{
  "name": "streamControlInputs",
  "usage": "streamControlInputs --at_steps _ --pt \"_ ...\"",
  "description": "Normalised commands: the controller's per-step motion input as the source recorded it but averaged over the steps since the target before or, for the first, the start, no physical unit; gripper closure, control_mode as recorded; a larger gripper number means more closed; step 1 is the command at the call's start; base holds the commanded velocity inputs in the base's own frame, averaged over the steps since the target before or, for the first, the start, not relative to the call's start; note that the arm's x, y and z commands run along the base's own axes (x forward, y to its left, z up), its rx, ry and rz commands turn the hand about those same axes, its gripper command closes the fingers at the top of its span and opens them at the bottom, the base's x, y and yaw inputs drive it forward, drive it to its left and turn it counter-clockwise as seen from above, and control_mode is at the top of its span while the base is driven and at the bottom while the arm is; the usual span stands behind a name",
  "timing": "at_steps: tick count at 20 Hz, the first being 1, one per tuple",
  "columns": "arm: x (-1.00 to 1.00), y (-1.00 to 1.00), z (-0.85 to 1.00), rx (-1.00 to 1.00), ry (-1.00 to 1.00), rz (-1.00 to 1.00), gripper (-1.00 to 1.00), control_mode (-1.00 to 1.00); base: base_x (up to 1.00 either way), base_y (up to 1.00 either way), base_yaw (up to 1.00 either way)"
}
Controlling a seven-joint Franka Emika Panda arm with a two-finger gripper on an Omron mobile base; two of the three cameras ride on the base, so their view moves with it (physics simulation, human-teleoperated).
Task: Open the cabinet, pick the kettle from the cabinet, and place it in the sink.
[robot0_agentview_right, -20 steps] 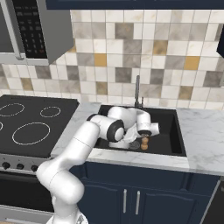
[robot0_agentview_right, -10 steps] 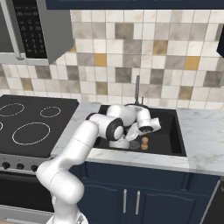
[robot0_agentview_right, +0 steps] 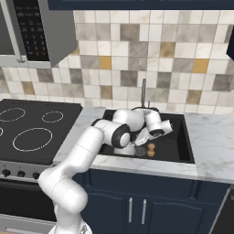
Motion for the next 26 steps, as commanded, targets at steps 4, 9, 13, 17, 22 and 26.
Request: streamControlInputs --at_steps 4,9,13,17,22,26 --pt "-0.11 -0.27 0.15 0.00 0.00 0.00 -1.00 -1.00 0.00 0.00 0.00" --pt "-0.19 -0.22 0.17 0.00 0.00 0.00 -1.00 -1.00 0.00 0.00 0.00" --pt "-0.22 -0.10 0.24 0.00 0.00 -0.01 -1.00 -1.00 0.00 0.00 0.00" --pt "-0.23 -0.04 0.31 0.00 0.00 -0.03 -1.00 -1.00 0.00 0.00 0.00" --pt "-0.26 0.00 0.33 0.00 0.00 -0.06 -1.00 -1.00 0.00 0.00 0.00" --pt "-0.28 0.00 0.31 -0.04 0.00 -0.13 -1.00 -1.00 0.00 0.00 0.00"
